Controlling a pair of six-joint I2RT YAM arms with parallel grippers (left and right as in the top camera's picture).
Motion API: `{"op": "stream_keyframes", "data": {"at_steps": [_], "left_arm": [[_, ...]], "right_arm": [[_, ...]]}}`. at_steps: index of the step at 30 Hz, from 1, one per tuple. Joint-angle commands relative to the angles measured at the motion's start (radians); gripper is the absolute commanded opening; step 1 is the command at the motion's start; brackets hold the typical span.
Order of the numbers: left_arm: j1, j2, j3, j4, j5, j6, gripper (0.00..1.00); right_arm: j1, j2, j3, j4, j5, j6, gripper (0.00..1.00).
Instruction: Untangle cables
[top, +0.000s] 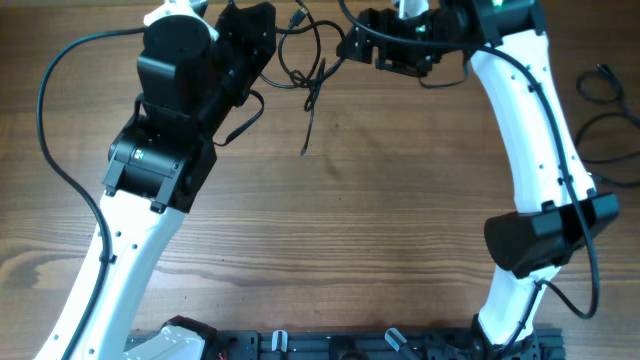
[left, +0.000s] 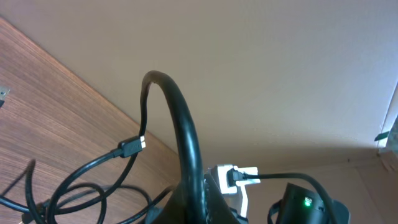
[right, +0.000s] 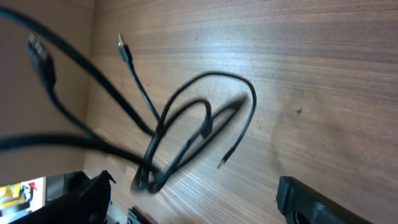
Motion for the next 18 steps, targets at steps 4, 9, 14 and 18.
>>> {"op": "stream_keyframes", "data": {"at_steps": [4, 9, 14, 18], "left_arm": [[0.0, -0.02, 0.001, 0.009, -0.026, -0.01, 0.04], [0.001, -0.02, 0.001, -0.013, -0.066, -0.009, 0.04], [0.002, -0.02, 0.0, -0.096, -0.209, -0.009, 0.04], [0.002, -0.02, 0.0, -0.151, -0.35, 0.013, 0.04]], "right_arm": [[0.065, 0.053, -0.001, 0.058, 0.011, 0.071, 0.68], [0.086, 0.085, -0.001, 0.059, 0.024, 0.07, 0.24], [0.065, 0.084, -0.001, 0.062, 0.055, 0.05, 0.04], [0.04, 0.084, -0.001, 0.031, 0.067, 0.003, 0.04]]}}
